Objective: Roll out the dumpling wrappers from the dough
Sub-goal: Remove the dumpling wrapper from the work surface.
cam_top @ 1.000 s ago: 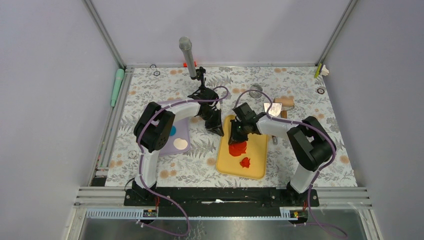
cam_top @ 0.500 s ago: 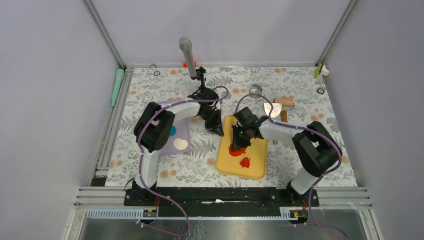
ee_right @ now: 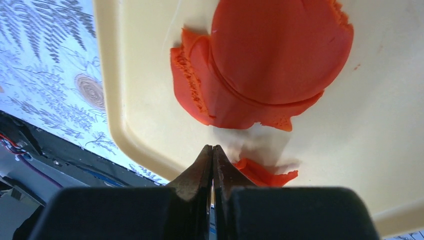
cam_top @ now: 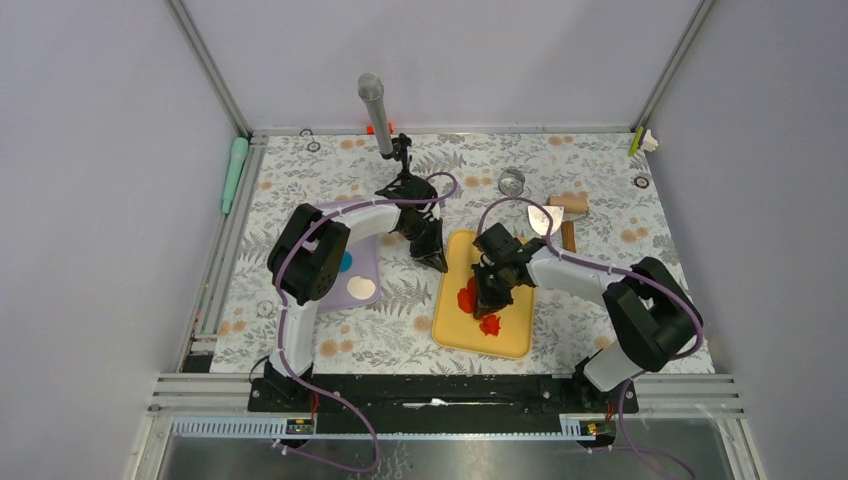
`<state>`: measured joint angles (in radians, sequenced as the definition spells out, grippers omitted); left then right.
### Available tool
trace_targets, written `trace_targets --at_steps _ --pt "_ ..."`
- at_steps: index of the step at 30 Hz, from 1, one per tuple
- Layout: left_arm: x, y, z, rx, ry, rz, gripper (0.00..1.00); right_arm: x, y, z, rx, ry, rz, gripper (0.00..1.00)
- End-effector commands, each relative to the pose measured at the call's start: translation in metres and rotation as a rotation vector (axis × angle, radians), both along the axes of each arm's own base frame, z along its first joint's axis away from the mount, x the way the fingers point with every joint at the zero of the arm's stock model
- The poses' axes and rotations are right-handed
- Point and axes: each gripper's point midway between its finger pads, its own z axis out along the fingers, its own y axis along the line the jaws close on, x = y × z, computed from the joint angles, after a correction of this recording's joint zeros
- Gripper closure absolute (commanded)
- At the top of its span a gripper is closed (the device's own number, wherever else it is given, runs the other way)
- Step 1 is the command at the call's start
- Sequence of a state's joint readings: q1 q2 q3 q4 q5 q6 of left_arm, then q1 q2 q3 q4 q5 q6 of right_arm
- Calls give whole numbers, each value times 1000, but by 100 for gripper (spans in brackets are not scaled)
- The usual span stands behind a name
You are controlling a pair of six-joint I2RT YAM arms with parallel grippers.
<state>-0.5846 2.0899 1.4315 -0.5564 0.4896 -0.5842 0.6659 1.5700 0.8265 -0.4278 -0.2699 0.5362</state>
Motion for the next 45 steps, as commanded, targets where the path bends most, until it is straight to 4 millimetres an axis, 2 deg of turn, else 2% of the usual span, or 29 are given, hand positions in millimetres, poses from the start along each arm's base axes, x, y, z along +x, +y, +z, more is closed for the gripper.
trace_targets --at_steps 1,4,10,16,20,24,30,40,45 --pt "15 3 -9 22 -46 31 100 21 12 27 43 -108 -15 96" --pt "15 4 -9 24 -49 31 100 34 25 34 82 -140 -26 96" --pt "14 5 -9 25 -49 31 100 48 46 29 137 -135 -33 96" --pt "15 5 -9 25 -48 32 100 75 52 24 101 -186 -63 96" --pt "14 5 -8 25 -49 31 100 82 55 13 74 -177 -66 97" --pt "14 6 -7 23 -51 29 100 78 48 -3 31 -155 -71 97" --pt "14 5 -7 22 -51 30 100 63 26 -20 -63 -120 -64 98" --pt "16 8 -8 27 -55 41 100 29 5 -24 -194 -85 43 99" --pt "18 10 -8 29 -56 48 100 18 -4 -26 -220 -76 56 99"
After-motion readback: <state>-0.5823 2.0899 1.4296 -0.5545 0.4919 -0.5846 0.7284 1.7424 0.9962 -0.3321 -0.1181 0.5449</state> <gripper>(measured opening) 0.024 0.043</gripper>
